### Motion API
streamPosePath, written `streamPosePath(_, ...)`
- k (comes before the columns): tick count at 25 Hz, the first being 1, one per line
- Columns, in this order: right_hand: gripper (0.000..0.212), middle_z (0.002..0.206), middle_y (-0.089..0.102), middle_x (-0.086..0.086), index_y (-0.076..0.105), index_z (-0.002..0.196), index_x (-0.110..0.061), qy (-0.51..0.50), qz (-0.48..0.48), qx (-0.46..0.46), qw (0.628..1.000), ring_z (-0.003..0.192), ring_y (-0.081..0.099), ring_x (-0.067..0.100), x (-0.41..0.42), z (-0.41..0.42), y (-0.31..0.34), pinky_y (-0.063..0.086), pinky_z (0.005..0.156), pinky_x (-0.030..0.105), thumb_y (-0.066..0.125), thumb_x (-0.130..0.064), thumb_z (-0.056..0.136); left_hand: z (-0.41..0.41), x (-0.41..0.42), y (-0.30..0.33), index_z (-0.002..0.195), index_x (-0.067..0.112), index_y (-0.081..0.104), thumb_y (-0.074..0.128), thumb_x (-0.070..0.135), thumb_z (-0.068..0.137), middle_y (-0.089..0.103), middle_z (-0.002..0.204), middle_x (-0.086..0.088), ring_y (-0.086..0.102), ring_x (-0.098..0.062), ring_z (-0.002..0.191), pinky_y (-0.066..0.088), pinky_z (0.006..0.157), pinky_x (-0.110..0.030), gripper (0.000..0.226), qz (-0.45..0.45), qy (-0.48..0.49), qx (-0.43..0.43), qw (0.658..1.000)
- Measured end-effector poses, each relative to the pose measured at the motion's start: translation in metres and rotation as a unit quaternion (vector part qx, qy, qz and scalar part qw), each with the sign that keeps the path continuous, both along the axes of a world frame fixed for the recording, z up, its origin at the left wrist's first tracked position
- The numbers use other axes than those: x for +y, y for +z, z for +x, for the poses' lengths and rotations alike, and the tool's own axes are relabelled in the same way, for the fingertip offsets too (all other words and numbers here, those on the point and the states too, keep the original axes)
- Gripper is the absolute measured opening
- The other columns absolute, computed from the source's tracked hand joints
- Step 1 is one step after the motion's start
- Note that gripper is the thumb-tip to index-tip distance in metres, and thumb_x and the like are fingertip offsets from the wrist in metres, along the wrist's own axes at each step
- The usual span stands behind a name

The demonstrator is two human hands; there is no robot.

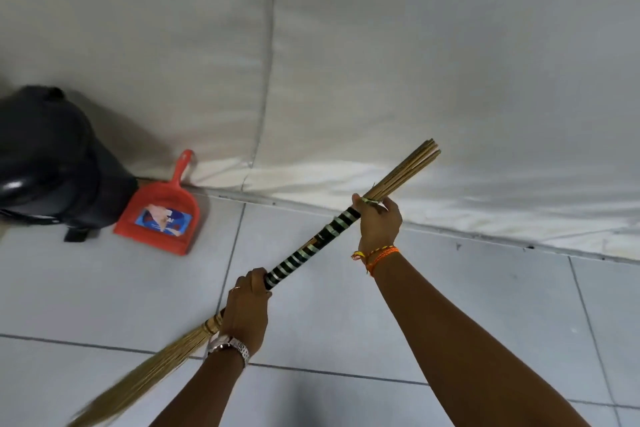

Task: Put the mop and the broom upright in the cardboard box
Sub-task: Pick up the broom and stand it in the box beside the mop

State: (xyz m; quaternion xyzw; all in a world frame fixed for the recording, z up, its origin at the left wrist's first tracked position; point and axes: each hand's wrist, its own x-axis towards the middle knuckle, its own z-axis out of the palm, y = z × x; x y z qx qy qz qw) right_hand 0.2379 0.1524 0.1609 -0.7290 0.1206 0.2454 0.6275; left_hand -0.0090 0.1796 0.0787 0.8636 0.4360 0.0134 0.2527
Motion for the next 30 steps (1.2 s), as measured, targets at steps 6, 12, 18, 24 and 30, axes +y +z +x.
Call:
streamPosePath(6,0.015,0.073,0.075,0.004,0.07,0.073,-0.019,0.14,0.071,-0.163,0.974,0.074,0.073,0.02,0.067,-0.061,0.272,0.058,0.08,0.04,0.075,-0.033,0.077,-0.035,0.055,0.221,0.11,0.006,0.055,0.062,0.001,0.081,0.062,0.094,-0.017,0.06,-0.038,0.085,0.051,0.07,-0.045,0.03,-0.007,0.115,-0.041,0.993)
streamPosePath(12,0.027,0.078,0.074,0.001,0.068,0.089,-0.01,0.332,0.098,-0.316,0.883,0.075,0.07,0.012,0.139,-0.209,0.47,0.052,0.073,0.023,0.073,-0.035,0.08,-0.15,0.106,0.381,0.106,0.009,0.052,0.054,0.007,0.086,0.064,0.098,-0.015,0.061,-0.037,0.088,0.045,0.068,-0.038,0.02,-0.024,0.225,-0.156,0.962)
streamPosePath(18,0.017,0.075,0.068,-0.004,0.066,0.089,-0.012,0.444,0.158,-0.374,0.799,0.069,0.066,0.007,0.221,-0.376,0.559,0.049,0.068,0.013,0.073,-0.026,0.082,-0.292,0.176,0.446,0.099,0.015,0.054,0.062,0.011,0.084,0.061,0.085,0.001,0.063,-0.031,0.085,0.037,0.065,-0.029,0.017,-0.027,0.245,-0.187,0.951)
streamPosePath(24,0.018,0.074,0.068,-0.005,0.065,0.086,-0.011,0.476,0.186,-0.4,0.761,0.07,0.065,0.006,0.302,-0.536,0.61,0.053,0.067,0.019,0.074,-0.027,0.082,-0.443,0.257,0.496,0.103,0.012,0.054,0.061,0.013,0.085,0.069,0.091,-0.009,0.064,-0.034,0.085,0.046,0.069,-0.036,0.019,-0.014,0.269,-0.195,0.943)
streamPosePath(30,0.018,0.077,0.07,0.002,0.065,0.086,-0.01,0.501,0.192,-0.389,0.749,0.073,0.067,0.015,0.384,-0.641,0.617,0.058,0.073,0.036,0.074,-0.025,0.081,-0.55,0.332,0.506,0.109,0.009,0.058,0.065,0.016,0.084,0.07,0.095,-0.013,0.063,-0.036,0.089,0.04,0.069,-0.034,0.027,-0.002,0.254,-0.162,0.954)
